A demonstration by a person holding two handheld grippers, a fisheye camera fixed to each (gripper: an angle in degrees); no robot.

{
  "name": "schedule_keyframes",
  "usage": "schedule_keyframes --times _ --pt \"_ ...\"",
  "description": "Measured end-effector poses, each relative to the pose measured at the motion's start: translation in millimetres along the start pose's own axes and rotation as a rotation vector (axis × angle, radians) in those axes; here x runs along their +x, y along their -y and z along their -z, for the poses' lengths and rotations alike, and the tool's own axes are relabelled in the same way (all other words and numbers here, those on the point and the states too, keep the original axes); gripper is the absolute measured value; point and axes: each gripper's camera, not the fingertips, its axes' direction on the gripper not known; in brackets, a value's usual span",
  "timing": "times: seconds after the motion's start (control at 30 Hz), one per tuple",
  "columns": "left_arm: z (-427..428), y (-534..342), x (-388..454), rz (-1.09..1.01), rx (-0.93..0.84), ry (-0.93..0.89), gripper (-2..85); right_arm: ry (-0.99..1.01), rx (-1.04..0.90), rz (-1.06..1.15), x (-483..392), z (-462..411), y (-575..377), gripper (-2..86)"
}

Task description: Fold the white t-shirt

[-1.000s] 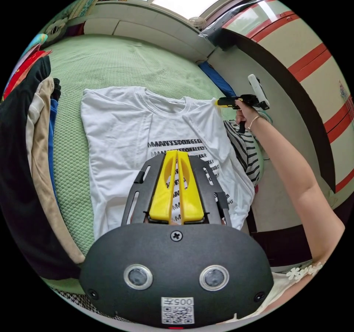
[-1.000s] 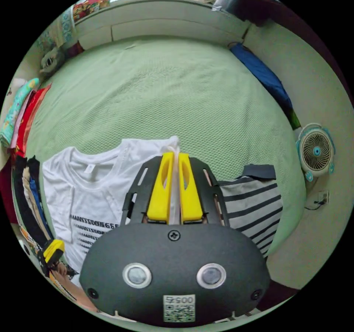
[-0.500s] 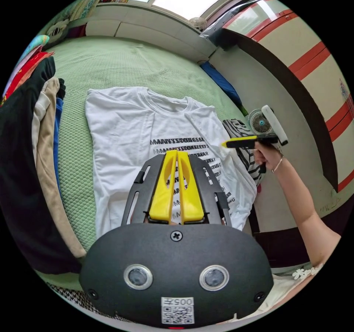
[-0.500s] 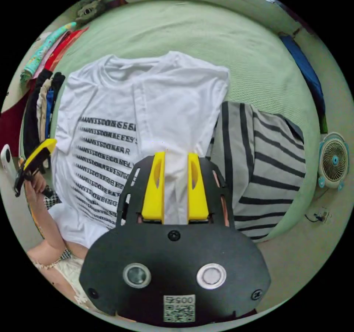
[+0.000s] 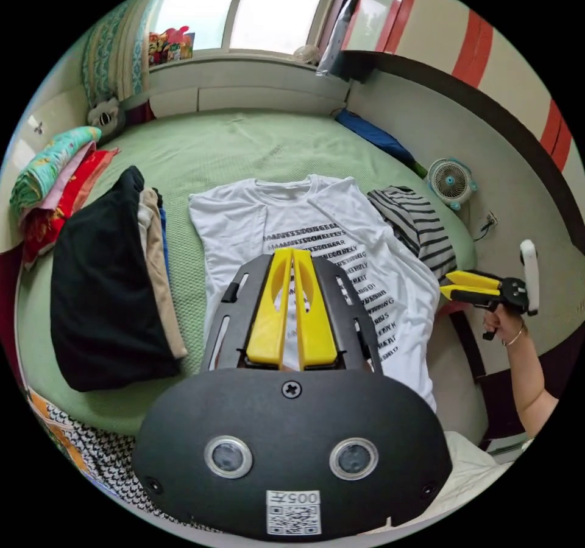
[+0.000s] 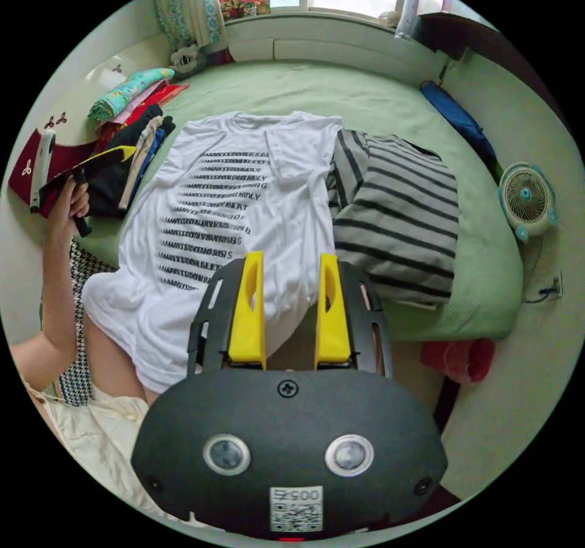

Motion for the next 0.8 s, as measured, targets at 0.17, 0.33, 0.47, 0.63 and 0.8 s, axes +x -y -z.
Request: schedule_keyframes --times 0.17,0.33,0.47,0.63,0.8 --pt "9.9 -62.7 -4.1 -0.004 -0.111 0.030 7.5 0.144 -0.037 -0.150 33.9 -28.9 -77.5 12.8" --pt "-5.8 -130.3 -33.8 0.121 -0.260 0.032 13.1 0.250 -0.053 -0.224 54.6 -51.3 -105.4 13.0" --pt "-26.2 -150.8 -40.5 0.173 -0.333 -0.010 12.8 0.327 -0.116 -0.247 61.2 -75.6 -112.8 11.4" --pt "-15.8 -166.8 -32.6 0.177 -0.287 0.031 5.1 0.358 -0.090 -0.250 58.4 -76.1 -124.0 3.2" --pt "40.0 -145.5 -23.6 0.101 -0.150 0.078 1.3 0.302 0.071 -0.171 52.1 -24.2 -123.7 0.1"
